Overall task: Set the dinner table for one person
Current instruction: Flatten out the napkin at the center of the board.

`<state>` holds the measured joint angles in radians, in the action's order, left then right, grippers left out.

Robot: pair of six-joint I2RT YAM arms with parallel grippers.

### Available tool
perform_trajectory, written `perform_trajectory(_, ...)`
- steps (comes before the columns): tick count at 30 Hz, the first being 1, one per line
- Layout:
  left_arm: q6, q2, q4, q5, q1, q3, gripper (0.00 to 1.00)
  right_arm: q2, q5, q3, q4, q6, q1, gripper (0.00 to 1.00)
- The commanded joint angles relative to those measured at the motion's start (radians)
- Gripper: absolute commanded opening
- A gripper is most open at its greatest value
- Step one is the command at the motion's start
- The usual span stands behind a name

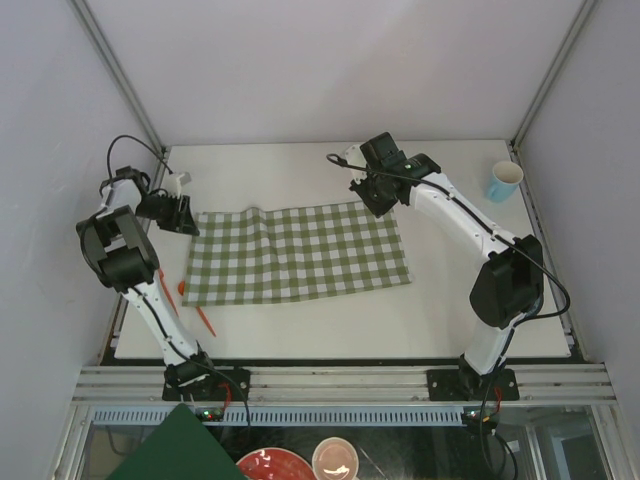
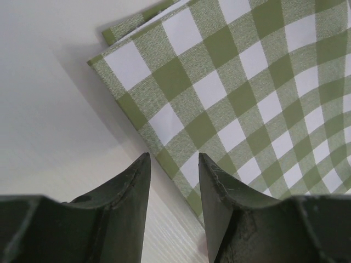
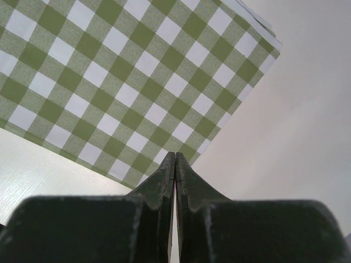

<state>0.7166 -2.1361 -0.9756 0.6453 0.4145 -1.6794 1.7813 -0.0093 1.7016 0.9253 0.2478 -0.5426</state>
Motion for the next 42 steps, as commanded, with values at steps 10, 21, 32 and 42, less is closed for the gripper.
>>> perform_trajectory(10,-0.003,-0.1,-0.111,0.02,0.002,-0.186,0.48,-0.038,-0.02,0.037,-0.012,0.011,-0.002,0.0)
perform_trajectory(21,0.065,-0.176,-0.27,0.043,-0.01,-0.292,0.34,-0.027,-0.024,0.055,-0.003,0.007,-0.012,0.0)
perform_trajectory(32,0.069,-0.11,-0.242,0.047,-0.006,-0.198,0.14,-0.041,-0.011,0.042,-0.002,0.006,-0.022,0.0)
perform_trajectory(42,-0.036,0.012,-0.142,-0.045,0.043,-0.071,0.0,-0.001,0.0,0.011,-0.021,0.018,-0.017,0.0)
